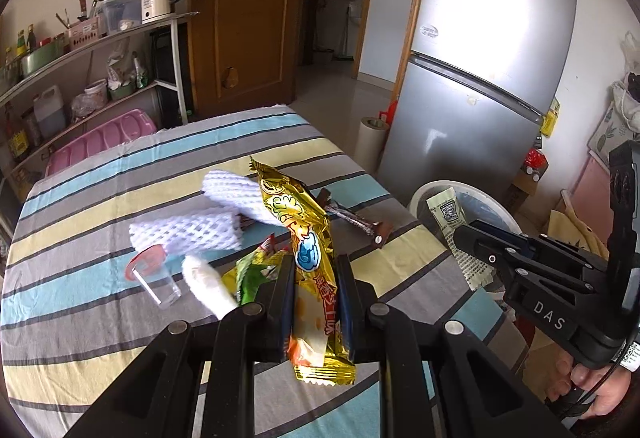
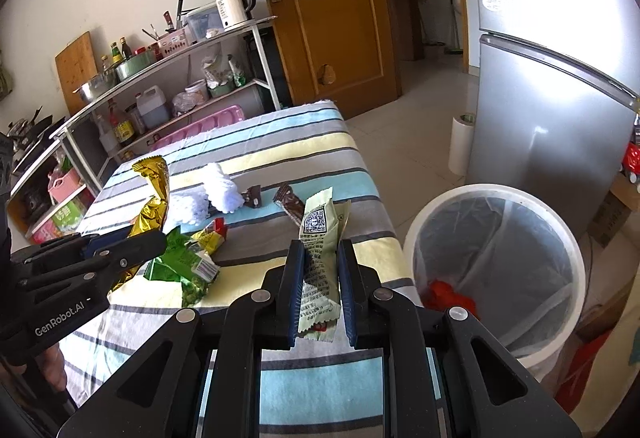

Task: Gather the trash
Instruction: 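Carry both wrappers in the left and right grippers over the trash bin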

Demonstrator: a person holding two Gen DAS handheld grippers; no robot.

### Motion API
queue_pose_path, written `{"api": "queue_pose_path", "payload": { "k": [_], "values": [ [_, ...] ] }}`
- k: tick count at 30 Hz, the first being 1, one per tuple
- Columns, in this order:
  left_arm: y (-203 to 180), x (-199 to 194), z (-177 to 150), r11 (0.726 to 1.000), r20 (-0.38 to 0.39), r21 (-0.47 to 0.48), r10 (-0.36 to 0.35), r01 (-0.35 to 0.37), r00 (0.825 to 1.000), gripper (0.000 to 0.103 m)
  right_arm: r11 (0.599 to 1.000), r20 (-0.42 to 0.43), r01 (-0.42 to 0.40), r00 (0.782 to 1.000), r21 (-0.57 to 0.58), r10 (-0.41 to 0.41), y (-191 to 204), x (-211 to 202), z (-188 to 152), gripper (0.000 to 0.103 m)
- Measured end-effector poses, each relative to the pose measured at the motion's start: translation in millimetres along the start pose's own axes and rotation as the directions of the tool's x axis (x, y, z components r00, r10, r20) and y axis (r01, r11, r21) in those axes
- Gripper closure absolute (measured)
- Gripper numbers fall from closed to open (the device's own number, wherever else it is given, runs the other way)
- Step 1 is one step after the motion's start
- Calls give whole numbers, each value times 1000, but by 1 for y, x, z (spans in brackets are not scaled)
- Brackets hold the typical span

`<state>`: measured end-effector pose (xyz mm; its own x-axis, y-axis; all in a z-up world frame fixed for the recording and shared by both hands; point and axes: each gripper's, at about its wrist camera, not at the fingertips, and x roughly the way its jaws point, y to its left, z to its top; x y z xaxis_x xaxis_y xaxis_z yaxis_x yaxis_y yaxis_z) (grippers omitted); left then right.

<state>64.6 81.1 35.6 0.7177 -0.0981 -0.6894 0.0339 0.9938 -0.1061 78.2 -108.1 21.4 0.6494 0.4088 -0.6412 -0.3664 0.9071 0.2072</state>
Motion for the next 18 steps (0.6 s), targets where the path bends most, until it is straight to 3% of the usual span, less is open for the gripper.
{"api": "queue_pose_path", "payload": {
  "k": [9, 18],
  "values": [
    [-49, 20, 18, 995, 6, 95, -43, 42, 999, 84, 994, 48, 88, 995, 67, -91, -43, -27, 4, 85],
    [-103, 50, 30, 979, -25, 176, -101, 104, 995, 84, 976, 39, 177, 982, 129, -184, -89, -39, 3, 85]
  ]
}}
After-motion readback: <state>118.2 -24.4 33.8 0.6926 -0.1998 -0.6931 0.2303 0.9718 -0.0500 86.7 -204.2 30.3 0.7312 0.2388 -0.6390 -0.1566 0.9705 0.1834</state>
